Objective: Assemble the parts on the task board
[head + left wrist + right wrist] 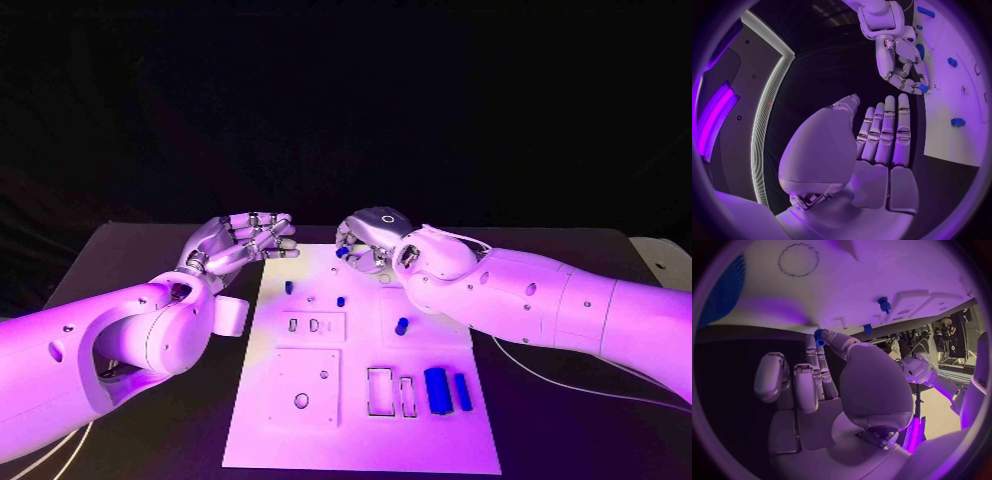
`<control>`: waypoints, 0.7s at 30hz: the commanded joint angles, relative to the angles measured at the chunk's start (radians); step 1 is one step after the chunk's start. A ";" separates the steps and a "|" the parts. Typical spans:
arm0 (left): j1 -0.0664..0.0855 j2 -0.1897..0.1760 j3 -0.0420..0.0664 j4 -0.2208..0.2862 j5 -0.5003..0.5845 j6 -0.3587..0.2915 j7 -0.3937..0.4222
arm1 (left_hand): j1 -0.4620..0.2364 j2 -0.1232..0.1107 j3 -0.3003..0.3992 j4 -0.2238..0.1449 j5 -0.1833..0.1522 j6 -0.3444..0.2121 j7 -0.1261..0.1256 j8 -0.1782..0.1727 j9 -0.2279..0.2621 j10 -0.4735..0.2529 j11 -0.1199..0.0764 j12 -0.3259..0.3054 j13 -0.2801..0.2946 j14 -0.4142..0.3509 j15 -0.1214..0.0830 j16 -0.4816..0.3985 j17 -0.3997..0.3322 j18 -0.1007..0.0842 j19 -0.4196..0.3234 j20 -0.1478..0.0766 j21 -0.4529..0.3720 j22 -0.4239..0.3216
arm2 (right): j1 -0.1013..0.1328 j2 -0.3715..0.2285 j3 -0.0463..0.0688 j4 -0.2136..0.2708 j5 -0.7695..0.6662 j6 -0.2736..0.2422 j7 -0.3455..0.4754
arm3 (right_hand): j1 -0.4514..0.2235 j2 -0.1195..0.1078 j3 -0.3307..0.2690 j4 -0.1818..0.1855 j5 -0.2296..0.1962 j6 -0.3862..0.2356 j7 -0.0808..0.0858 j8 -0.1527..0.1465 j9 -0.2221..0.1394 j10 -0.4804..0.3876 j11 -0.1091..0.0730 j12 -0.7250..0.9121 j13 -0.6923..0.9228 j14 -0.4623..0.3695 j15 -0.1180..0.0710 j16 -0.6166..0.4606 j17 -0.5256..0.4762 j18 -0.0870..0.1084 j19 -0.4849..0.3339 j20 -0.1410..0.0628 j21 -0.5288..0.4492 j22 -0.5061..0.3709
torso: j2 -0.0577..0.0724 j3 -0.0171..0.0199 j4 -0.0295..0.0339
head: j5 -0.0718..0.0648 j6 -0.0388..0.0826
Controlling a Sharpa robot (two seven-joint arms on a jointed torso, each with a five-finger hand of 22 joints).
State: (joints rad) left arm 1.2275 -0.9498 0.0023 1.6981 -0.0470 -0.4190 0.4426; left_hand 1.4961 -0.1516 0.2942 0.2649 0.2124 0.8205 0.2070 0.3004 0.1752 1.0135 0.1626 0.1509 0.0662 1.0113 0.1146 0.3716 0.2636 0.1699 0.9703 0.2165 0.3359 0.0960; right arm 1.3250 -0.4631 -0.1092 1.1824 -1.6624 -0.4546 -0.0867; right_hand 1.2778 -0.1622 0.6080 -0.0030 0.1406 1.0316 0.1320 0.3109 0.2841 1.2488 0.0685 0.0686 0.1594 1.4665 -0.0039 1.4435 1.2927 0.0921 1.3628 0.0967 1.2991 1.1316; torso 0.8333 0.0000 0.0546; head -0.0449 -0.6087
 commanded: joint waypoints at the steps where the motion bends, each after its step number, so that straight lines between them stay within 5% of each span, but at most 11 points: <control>1: 0.002 0.002 0.001 0.001 -0.002 0.016 0.005 | 0.004 -0.005 0.007 0.000 -0.005 -0.003 0.017 -0.005 -0.001 -0.001 0.006 -0.005 -0.001 0.005 0.001 -0.004 0.002 0.014 0.007 0.001 0.003 -0.001 | -0.002 0.001 -0.002 -0.001 -0.006 0.020 -0.004 | -0.012 0.002 0.001 0.003 0.004 0.006 0.000 0.003 0.051 -0.005 0.002 -0.003 0.001 0.056 -0.003 0.004 0.001 -0.006 -0.010 0.000 0.000 -0.001 | 0.002 0.0002 0.0005 | -0.002 -0.001; 4: 0.002 0.001 0.001 0.001 -0.002 0.016 0.005 | 0.004 -0.005 0.007 0.000 -0.005 -0.003 0.017 -0.005 -0.001 -0.001 0.006 -0.005 -0.001 0.005 0.001 -0.004 0.002 0.014 0.007 0.001 0.003 -0.001 | -0.001 0.005 -0.002 -0.008 -0.005 0.019 -0.006 | -0.023 -0.009 0.004 0.009 0.001 -0.022 0.013 -0.011 0.053 -0.045 0.014 -0.009 -0.009 0.052 0.007 0.001 -0.009 -0.003 -0.021 0.006 -0.011 -0.015 | 0.001 0.0001 0.0007 | -0.002 -0.001; 8: 0.002 0.002 0.001 0.002 -0.002 0.016 0.005 | 0.004 -0.005 0.007 0.000 -0.005 -0.003 0.017 -0.005 -0.001 -0.001 0.006 -0.005 -0.001 0.005 0.001 -0.004 0.002 0.014 0.007 0.001 0.003 -0.001 | -0.001 0.012 -0.002 -0.020 -0.003 0.020 -0.008 | -0.041 -0.044 -0.004 0.017 -0.020 -0.127 0.051 -0.083 0.037 -0.198 0.053 -0.007 -0.052 0.028 0.040 -0.037 -0.088 0.020 -0.093 0.037 -0.097 -0.132 | 0.001 -0.0003 0.0019 | -0.004 -0.001; 21: 0.002 -0.001 0.001 0.001 -0.002 0.015 0.005 | 0.004 -0.005 0.007 0.000 -0.005 -0.003 0.017 -0.005 -0.001 -0.001 0.006 -0.005 -0.001 0.005 0.001 -0.004 0.002 0.014 0.007 0.001 0.003 -0.001 | -0.001 -0.008 -0.002 0.009 -0.002 0.003 -0.007 | -0.041 -0.044 -0.015 0.020 -0.016 -0.124 0.049 -0.087 0.039 -0.198 0.053 0.000 -0.055 0.029 0.040 -0.036 -0.089 0.020 -0.086 0.041 -0.093 -0.122 | 0.001 0.0010 -0.0001 | -0.003 -0.003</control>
State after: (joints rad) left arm 1.2284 -0.9517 0.0023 1.6976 -0.0470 -0.4190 0.4416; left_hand 1.4961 -0.1516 0.2941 0.2649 0.2123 0.8205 0.2069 0.3004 0.1752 1.0135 0.1626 0.1509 0.0662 1.0113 0.1146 0.3715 0.2644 0.1699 0.9703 0.2165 0.3359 0.0962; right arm 1.3243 -0.4663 -0.1112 1.1832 -1.6591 -0.4461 -0.0899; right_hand 1.2359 -0.2044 0.5985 0.0178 0.1231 0.9031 0.1827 0.2258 0.3227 1.0468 0.1234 0.0630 0.1053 1.4664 0.0321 1.4063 1.2046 0.1078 1.2695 0.1360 1.2003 1.0101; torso 0.8342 0.0002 0.0556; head -0.0466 -0.6123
